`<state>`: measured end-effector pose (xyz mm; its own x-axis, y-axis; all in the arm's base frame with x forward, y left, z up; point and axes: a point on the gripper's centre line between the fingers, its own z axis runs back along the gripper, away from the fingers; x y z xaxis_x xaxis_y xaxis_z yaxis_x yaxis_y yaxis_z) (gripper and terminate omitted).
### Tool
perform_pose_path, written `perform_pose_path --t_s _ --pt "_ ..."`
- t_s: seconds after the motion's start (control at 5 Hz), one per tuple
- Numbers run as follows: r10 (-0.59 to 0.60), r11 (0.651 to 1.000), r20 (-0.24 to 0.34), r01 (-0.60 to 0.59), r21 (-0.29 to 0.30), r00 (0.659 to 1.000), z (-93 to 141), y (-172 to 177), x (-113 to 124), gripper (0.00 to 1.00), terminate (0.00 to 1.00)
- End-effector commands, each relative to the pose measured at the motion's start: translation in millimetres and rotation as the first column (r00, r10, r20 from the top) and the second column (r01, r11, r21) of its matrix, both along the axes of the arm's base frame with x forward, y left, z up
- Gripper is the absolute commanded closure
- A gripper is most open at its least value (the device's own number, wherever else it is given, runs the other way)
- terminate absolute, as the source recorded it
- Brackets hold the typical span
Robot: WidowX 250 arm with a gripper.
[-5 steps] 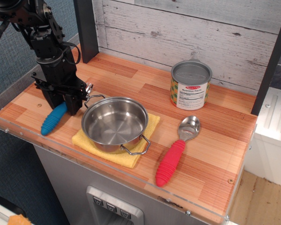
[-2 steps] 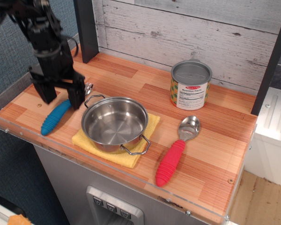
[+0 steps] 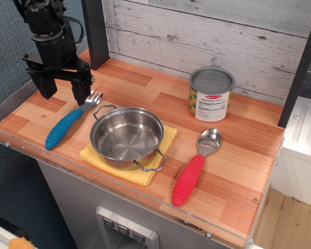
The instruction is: Move the blue fork to the other side of the silver pan.
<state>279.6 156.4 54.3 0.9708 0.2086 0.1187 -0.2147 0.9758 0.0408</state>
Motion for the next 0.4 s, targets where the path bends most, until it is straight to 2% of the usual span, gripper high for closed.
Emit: perform_pose_path --t_s 0.0,0.2 --pt "-0.021 0.999 0.091 0.019 0.031 0.996 47.5 -19.9 15.9 0.00 0.00" --pt "-0.047 0.998 0.122 0.042 0.039 0.991 59.2 -35.8 24.2 0.00 1.00"
